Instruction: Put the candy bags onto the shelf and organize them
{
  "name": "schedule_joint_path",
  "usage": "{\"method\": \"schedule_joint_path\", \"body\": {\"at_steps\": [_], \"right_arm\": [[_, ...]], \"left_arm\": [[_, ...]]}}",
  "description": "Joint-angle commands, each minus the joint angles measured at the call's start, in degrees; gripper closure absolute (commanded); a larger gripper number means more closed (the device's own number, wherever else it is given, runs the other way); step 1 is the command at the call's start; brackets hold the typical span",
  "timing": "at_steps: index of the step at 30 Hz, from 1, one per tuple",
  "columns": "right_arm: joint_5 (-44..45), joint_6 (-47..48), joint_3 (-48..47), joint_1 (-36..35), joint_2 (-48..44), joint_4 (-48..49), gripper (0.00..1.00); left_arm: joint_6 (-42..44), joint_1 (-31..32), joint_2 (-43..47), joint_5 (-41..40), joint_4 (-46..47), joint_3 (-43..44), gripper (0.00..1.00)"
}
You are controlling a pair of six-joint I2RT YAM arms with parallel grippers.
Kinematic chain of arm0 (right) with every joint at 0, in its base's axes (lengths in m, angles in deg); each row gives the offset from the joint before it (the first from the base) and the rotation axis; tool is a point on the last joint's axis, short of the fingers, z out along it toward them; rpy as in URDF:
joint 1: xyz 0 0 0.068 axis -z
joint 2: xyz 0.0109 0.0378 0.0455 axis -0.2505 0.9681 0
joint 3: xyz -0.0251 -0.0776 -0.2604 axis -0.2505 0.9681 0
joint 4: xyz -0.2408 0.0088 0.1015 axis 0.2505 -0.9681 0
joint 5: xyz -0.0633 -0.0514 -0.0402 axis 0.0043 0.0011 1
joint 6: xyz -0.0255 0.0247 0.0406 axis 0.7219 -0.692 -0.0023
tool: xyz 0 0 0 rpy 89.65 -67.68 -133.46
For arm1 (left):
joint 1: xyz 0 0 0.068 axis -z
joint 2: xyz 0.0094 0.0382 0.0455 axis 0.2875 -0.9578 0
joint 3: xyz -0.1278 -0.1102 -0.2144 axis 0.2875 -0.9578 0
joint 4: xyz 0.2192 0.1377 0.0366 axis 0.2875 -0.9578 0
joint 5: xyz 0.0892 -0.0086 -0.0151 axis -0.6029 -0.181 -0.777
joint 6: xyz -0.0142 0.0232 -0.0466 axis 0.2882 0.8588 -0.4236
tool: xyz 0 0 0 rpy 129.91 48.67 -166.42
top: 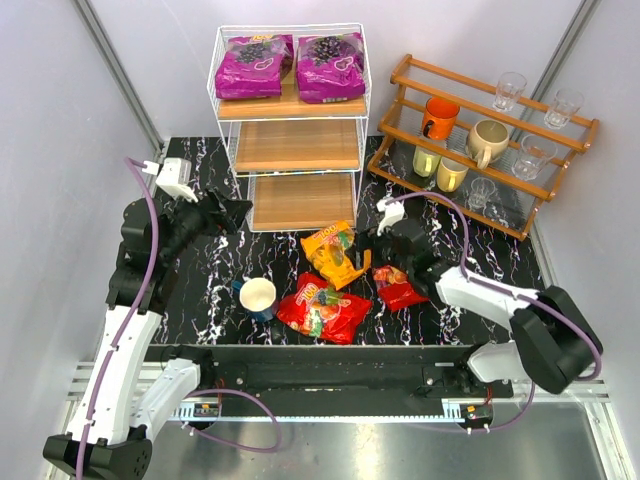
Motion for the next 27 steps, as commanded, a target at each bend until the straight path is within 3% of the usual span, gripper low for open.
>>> {"method": "schedule_joint_path", "body": {"at_steps": [1, 7, 16, 24, 27], "right_arm": [[-2.5, 2.8, -4.4, 2.9, 4.4, 7.0, 0.11], [-10.1, 0.8, -3.3, 9.5, 9.1, 11.0, 0.12], [-19.2, -1.5, -1.9, 10.0, 10.6, 12.8, 0.12], [-19.9, -4.3, 2.2, 10.0, 11.1, 13.4, 0.14], [-20.2, -5.3, 2.8, 10.0, 11.3, 13.5, 0.2]], "left_arm": [[0.2, -0.1, 0.9, 0.5, 0.0, 2.2, 0.22], [0.5, -0.1, 1.0, 0.4, -0.5, 2.2, 0.21], [0.3, 0.0, 0.3, 1.2, 0.0, 2.0, 0.21], [0.2, -0.1, 1.0, 1.1, 0.3, 1.0, 0.21], [0.1, -0.1, 1.1, 1.3, 0.5, 0.7, 0.21]]}}
